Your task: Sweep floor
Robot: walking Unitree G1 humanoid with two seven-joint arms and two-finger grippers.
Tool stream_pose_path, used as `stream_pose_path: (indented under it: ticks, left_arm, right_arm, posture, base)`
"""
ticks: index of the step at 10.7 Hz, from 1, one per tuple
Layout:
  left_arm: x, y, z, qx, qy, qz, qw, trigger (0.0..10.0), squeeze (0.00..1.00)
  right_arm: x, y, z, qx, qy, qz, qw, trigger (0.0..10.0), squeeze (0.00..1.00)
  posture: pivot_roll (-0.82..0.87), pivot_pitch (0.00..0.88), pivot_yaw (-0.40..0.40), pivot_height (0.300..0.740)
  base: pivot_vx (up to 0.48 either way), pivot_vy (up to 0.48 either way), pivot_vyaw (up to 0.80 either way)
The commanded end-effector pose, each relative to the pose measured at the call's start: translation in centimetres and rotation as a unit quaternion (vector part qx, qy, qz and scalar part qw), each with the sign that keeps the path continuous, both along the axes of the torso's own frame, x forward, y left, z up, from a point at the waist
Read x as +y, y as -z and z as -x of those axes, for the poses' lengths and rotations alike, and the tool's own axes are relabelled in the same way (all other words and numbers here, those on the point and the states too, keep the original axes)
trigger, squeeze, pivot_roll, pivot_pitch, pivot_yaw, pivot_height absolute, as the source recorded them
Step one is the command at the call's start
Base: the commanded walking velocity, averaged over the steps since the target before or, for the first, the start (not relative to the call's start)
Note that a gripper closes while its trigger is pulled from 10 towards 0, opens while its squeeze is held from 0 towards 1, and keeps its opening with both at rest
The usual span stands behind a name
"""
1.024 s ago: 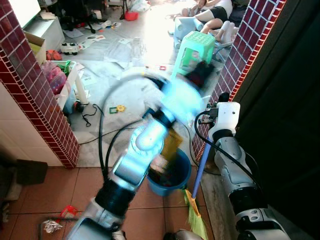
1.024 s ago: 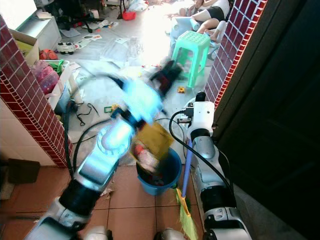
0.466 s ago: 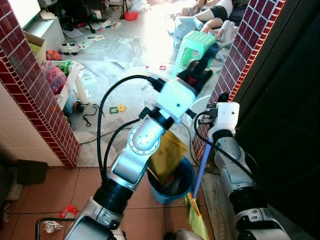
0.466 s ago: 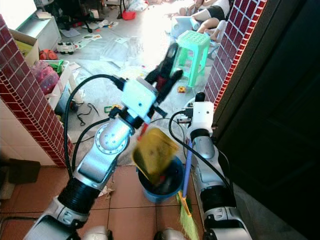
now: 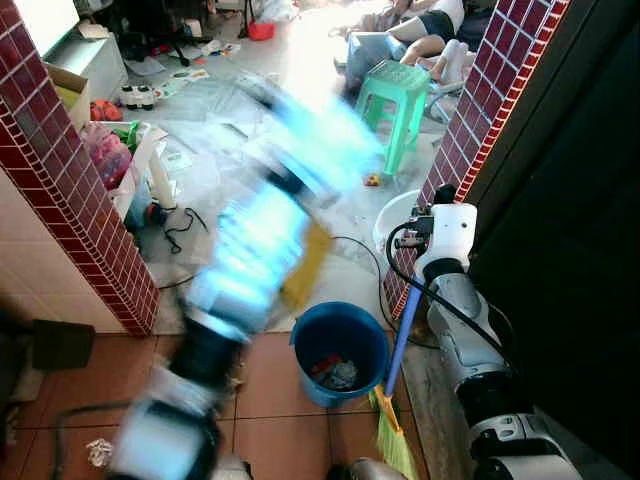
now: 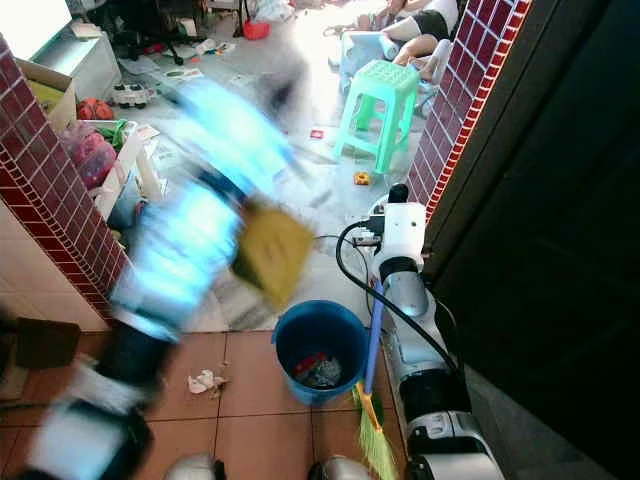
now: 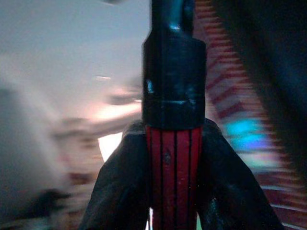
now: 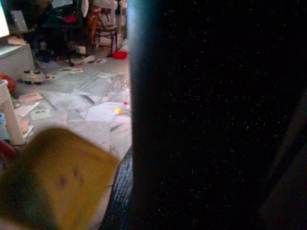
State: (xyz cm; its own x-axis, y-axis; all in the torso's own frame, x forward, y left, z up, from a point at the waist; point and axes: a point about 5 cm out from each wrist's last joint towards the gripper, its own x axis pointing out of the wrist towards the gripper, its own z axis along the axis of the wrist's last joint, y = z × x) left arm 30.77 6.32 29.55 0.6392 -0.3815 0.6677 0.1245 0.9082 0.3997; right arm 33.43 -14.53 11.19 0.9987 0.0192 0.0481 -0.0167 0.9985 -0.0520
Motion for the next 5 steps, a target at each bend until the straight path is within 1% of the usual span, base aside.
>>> stream_pose_path:
  ticks: [1,2,3,4,5]
  left_arm:
    - [0.8,-2.4,0.8,-0.069,-0.042,-0.014,0.997,10.0,0.0]
    - [3.9,-2.3,0.3,-0.035,-0.116,0.03,0.992,10.0,0.0]
    - [5.6,-0.7,0.1,-0.005,-0.159,0.031,0.987,10.0,0.0]
    - [7.3,2.3,0.3,0.044,-0.201,0.021,0.978,10.0,0.0]
    - [8.1,4.2,0.5,0.076,-0.227,0.022,0.971,10.0,0.0]
  right_arm:
    - [0.1,-0.7,-0.4,-0.01,-0.007,-0.003,1.0,10.0,0.0]
    - [0.3,0.0,-0.3,0.011,-0.017,-0.005,1.0,10.0,0.0]
    - [0.4,0.1,-0.3,0.015,-0.023,-0.004,1.0,10.0,0.0]
    - [0.3,0.4,-0.3,0.027,-0.029,0.001,0.999,10.0,0.0]
    - [0.2,0.8,-0.1,0.043,-0.041,-0.001,0.998,10.0,0.0]
  posture:
    - [0.04,0.004,-0.061,0.74]
    - [0.05,0.013,-0.064,0.74]
    - [0.05,0.02,-0.064,0.74]
    - [0.05,0.024,-0.069,0.74]
    - [0.05,0.034,-0.076,0.74]
  base:
    - [0.0,0.0,0.0]
    - [0.0,0.0,0.0]
    - [0.0,0.0,0.0]
    - [0.0,0.0,0.0]
    - [0.0,0.0,0.0]
